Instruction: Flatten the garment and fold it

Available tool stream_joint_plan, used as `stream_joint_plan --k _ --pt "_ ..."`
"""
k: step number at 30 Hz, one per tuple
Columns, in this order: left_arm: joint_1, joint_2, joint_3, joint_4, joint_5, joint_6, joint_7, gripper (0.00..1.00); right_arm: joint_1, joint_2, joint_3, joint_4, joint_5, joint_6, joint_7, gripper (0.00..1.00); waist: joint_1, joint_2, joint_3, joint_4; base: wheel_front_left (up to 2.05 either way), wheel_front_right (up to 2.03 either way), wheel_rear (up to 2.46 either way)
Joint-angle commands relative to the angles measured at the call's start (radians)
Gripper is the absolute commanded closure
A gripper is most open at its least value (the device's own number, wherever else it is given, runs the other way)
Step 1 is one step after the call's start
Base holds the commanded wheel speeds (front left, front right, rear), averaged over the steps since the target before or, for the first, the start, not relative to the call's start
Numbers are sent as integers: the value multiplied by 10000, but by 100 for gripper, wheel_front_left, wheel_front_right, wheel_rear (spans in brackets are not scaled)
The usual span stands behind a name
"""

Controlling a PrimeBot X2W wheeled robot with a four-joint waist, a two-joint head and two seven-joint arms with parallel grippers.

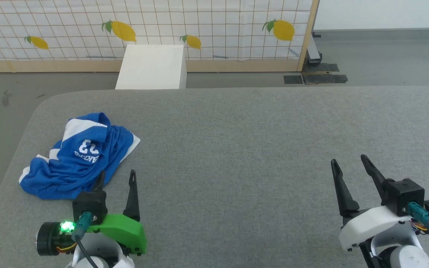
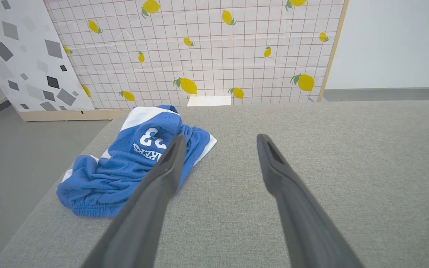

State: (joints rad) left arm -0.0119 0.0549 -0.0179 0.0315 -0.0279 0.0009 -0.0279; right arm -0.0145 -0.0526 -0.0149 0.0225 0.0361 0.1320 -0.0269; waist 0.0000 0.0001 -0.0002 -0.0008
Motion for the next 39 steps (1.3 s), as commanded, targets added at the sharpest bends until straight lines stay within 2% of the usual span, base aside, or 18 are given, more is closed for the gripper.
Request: stream_joint_plan --k 1,39 --pt "-28 0 -39 75 -87 -49 -104 0 104 3 -41 61 110 -2 -106 0 0 -1 0 -1 0 0 0" --pt "-132 67 -402 870 -492 -116 -973 0 314 12 -400 689 781 -6 -975 0 0 -1 -9 -75 0 0 0"
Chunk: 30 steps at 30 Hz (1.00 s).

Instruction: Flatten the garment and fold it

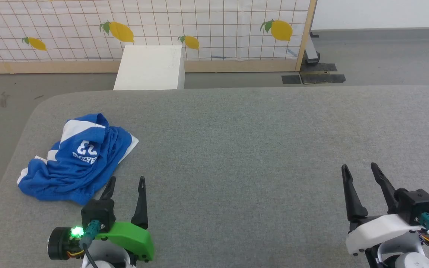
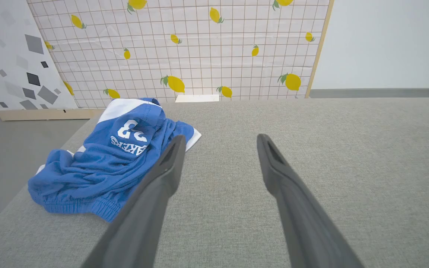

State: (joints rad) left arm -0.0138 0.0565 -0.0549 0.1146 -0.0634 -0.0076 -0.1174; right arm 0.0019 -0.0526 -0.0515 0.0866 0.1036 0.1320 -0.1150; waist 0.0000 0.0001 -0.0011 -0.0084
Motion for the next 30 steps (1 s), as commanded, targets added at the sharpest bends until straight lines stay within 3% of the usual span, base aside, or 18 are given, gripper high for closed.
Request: stream_joint_plan --k 1,30 --pt "-117 53 -38 53 -145 -32 -95 0 152 12 -42 59 117 -6 -114 0 0 -1 0 0 0 0 0" --pt "-265 113 -222 549 -477 -54 -692 0 232 17 -266 562 519 -9 -713 0 0 -1 7 184 0 0 0"
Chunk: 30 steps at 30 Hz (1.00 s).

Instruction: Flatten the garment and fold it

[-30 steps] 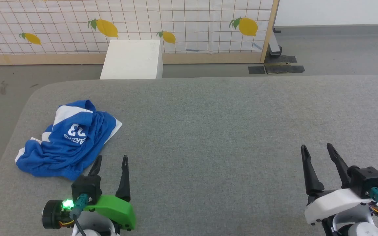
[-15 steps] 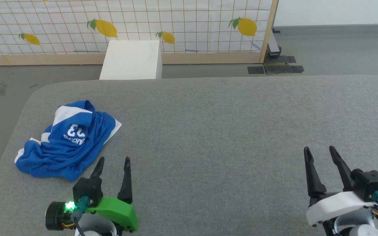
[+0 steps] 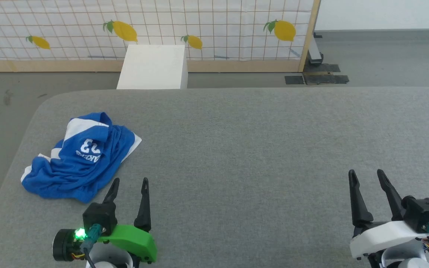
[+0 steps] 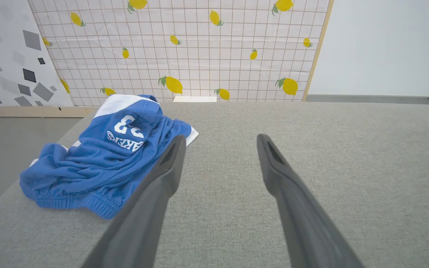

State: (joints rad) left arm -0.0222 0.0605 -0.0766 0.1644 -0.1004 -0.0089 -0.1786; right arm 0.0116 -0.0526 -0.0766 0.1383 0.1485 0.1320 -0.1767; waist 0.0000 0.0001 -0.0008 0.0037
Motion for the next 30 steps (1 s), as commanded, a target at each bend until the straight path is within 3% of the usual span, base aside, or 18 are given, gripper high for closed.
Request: stream_joint_plan --k 1,10,30 --pt "-199 82 5 63 -123 -34 -103 0 131 18 -8 61 68 -10 -119 0 0 -1 9 124 0 0 0" --pt "-290 145 53 171 -251 7 -286 0 29 19 113 265 96 -10 -302 0 0 -1 96 1001 0 0 0" --pt "-329 144 183 458 -612 110 -699 0 -321 23 566 880 272 -13 -718 0 0 -1 365 3910 0 0 0"
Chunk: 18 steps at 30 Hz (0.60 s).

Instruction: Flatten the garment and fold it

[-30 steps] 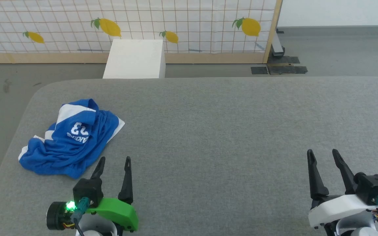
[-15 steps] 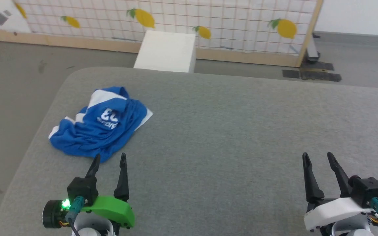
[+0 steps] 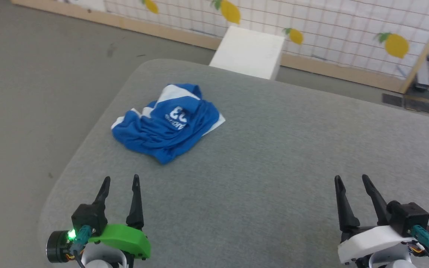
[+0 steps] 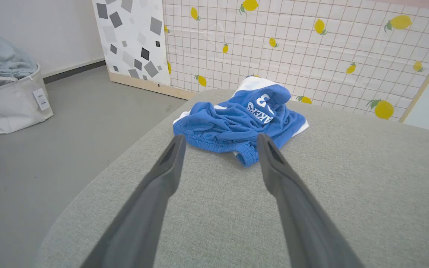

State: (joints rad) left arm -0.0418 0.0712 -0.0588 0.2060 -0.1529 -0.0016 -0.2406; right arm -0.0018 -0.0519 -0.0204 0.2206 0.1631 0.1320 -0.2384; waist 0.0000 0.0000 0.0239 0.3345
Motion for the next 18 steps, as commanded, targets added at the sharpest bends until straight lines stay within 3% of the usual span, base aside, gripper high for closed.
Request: stream_joint_plan --k 1,6,18 --pt "-131 35 13 48 -100 41 -98 0 -209 16 22 88 137 -13 -119 0 0 0 148 705 0 0 0" --pt "-137 14 28 117 -186 29 -208 0 -307 17 66 260 167 -13 -229 0 0 0 271 1197 0 0 0" --pt "-85 -39 140 114 -209 15 -212 0 -330 17 173 355 114 -13 -233 0 0 0 324 1325 0 0 0"
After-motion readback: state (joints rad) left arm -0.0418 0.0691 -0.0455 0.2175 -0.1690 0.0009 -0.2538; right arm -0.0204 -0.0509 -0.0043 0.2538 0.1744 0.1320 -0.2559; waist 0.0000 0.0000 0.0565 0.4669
